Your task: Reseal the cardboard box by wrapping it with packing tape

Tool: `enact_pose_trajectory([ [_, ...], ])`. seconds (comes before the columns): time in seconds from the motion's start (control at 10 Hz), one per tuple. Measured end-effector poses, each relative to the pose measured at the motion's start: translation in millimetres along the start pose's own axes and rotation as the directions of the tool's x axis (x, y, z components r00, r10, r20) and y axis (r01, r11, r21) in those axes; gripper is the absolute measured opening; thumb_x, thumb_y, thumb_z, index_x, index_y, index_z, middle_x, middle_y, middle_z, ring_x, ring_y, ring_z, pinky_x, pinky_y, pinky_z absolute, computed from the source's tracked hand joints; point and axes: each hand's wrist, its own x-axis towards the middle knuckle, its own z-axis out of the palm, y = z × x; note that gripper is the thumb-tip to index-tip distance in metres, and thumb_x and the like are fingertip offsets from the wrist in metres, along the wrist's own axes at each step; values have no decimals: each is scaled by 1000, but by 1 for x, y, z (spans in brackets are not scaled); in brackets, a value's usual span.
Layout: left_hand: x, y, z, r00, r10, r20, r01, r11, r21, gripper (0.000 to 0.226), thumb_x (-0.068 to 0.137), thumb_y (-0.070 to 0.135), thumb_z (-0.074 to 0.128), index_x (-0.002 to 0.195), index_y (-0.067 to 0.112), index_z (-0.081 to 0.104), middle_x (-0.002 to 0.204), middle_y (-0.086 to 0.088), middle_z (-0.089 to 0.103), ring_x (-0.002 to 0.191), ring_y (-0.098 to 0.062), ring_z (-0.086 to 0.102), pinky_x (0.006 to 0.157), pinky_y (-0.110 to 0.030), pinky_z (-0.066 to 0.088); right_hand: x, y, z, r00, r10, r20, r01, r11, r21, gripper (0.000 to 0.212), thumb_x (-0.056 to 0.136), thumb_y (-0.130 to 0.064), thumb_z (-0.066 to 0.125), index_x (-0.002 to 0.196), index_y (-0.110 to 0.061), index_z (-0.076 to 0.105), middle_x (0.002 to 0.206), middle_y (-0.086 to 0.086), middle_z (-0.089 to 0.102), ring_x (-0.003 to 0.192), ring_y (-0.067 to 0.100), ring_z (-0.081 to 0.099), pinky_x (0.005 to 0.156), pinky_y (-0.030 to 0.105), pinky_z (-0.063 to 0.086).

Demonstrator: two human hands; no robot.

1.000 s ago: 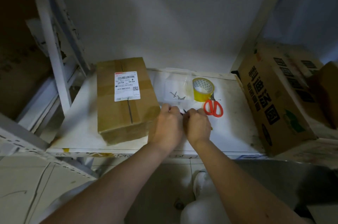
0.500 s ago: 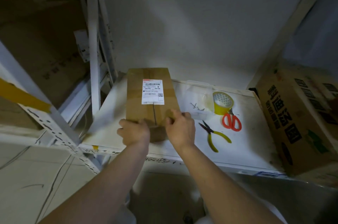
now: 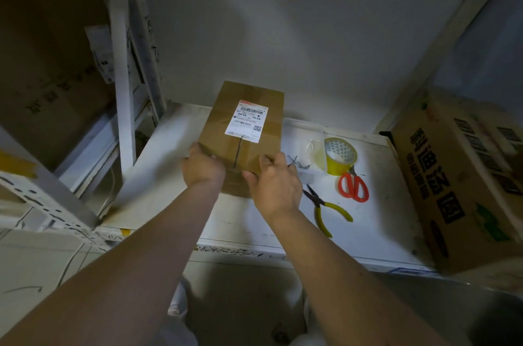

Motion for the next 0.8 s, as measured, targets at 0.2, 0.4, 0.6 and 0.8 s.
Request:
enact_pose_trajectory([
  [0.2,1,-3,2,1000,26,3,-26,1000,16,46,98,20,44,143,14,35,134,-22,46,117,-41,50,96,-42,43,3,2,-4,999,-22,30,24,998,-62,47,93,-57,45,118,-19,58,117,3,47,101,26,54,78,33,44],
  [0.4,3,-11,-3,997,33,74,-40,995,92,56,100,30,41,152,24,20,142,-17,38,127,-38,44,102,-43,39,3,0,-7,999,-23,49,26,997,-77,48,93,-57,45,121,-19,56,119,3,49,102,26,55,79,33,44],
  [0.6,13,-17,-9,977,9,215,-73,953,293,61,99,40,35,152,35,4,139,-16,44,125,-39,45,101,-47,39,4,-4,-14,994,-33,102,45,991,-124,45,96,-51,45,123,-15,54,120,4,51,103,27,56,77,32,42],
  [0.8,-17,-17,-19,936,112,334,-252,875,413,60,98,22,40,152,23,14,144,-22,39,128,-38,43,103,-42,40,4,4,-18,949,-34,312,39,999,-11,51,95,-30,49,141,-17,31,139,1,37,116,32,46,91,37,40],
])
